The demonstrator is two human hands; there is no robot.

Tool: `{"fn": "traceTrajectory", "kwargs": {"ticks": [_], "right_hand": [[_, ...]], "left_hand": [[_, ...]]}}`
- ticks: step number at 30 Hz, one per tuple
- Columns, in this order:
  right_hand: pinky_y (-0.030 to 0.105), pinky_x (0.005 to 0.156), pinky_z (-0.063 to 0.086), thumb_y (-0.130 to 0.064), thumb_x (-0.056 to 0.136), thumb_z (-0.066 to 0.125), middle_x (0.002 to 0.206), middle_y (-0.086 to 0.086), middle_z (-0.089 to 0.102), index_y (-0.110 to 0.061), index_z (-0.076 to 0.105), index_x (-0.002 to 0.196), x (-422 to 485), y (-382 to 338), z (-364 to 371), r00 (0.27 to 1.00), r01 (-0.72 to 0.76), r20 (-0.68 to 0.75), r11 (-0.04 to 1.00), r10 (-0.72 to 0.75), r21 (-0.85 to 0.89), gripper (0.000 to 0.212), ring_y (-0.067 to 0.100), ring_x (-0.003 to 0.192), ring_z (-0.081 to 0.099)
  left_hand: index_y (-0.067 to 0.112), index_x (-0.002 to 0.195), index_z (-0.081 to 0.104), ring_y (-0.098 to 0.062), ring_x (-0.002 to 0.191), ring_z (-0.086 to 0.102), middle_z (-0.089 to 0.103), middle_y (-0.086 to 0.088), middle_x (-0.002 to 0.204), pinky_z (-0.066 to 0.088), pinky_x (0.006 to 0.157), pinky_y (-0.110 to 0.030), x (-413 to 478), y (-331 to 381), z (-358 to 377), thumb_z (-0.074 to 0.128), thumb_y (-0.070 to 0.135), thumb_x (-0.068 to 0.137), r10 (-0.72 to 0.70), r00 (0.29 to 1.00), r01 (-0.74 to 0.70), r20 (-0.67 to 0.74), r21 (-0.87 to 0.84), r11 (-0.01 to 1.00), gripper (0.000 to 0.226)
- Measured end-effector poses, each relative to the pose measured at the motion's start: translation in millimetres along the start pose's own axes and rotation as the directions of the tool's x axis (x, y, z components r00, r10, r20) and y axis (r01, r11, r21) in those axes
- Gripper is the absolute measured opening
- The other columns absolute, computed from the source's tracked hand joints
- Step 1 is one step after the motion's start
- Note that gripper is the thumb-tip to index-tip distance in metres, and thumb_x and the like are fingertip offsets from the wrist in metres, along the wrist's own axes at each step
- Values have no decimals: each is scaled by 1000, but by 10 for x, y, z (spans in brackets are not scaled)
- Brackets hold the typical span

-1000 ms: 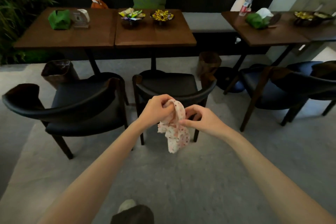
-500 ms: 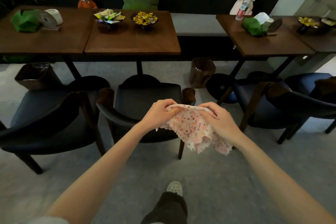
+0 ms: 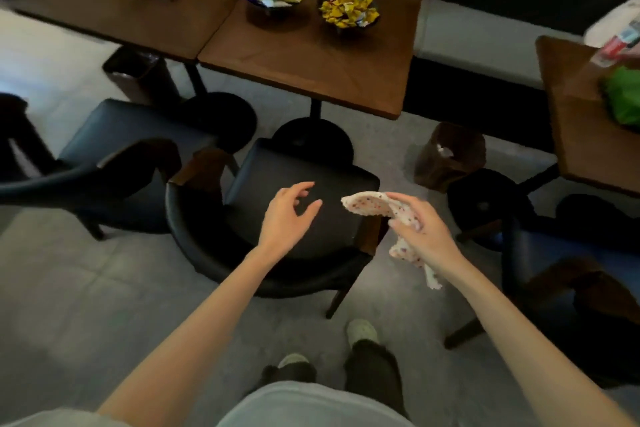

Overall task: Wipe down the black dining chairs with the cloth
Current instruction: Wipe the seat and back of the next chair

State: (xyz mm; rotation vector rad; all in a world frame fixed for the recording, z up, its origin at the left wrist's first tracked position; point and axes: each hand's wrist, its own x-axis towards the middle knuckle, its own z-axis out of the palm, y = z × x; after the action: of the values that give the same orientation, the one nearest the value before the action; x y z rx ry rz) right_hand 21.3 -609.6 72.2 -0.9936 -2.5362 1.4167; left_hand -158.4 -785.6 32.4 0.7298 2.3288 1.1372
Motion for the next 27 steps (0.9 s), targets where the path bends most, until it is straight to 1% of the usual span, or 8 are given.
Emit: {"fn": "traceTrajectory", "kwargs": {"ticks": [3,7,9,12,17,21,25,27], "right_hand": [[32,103,29,-37,88,67,127,-15,37,-59,44,119,318,137,126,965,81,257,990,-50,-113,44,9,124,30],[33,105,24,-52,79,72,143,-11,29,-51,43,133,531,311,350,795,375,584,888,-160,-267,61,16,128,24],[34,105,31,-56,77,72,146,-8,30,-47,41,138,560,366,485,714,517,670,798,-201,-311,69,17,124,28],[30,100,35,-59,75,71,143,-7,36,-45,36,142,547,462,684,626,657,731,688,-272,-307,77,17,120,31],[30,84,43,-59,72,71,125,-2,55,-40,32,146,559,673,933,521,834,772,410,-364,-370,85,20,107,44],[28,57,40,-42,65,81,98,-4,67,-32,43,142,568,734,1056,554,833,743,258,-375,-490,87,21,86,55],[31,68,38,-33,88,61,112,0,64,-25,27,151,599,713,1099,493,868,780,286,-386,-407,72,23,102,50],[32,75,42,-34,92,56,112,2,63,-23,26,152,555,690,1093,507,859,771,298,-386,-415,68,23,106,49]], "left_hand": [[30,136,50,-16,116,51,56,2,124,44,93,-28,-186,-304,-19,63,42,89,-139,967,155,-213,60,986,50],[28,144,41,-28,133,31,40,-5,144,32,108,-46,-632,-411,84,65,42,87,-300,783,440,-545,143,887,63],[33,148,31,-30,138,19,25,-6,153,27,111,-50,-816,-383,218,67,42,86,-433,660,559,-614,18,829,72],[39,151,13,-34,141,16,13,-15,155,25,112,-46,-967,-368,466,72,43,81,-704,474,622,-528,-365,693,91],[54,145,-10,-32,133,44,30,-2,156,42,105,-49,-952,-366,788,75,49,76,-757,473,535,-450,-536,653,109],[67,136,-14,-40,111,60,45,-9,146,56,79,-55,-874,-394,839,75,40,76,-784,398,504,-476,-600,621,111],[52,148,-5,-35,109,61,48,-13,141,57,81,-37,-845,-400,822,71,15,84,-804,353,505,-478,-626,594,105],[49,149,-3,-33,111,60,44,-12,145,58,81,-42,-869,-385,820,70,11,84,-807,353,491,-473,-641,590,105]]}}
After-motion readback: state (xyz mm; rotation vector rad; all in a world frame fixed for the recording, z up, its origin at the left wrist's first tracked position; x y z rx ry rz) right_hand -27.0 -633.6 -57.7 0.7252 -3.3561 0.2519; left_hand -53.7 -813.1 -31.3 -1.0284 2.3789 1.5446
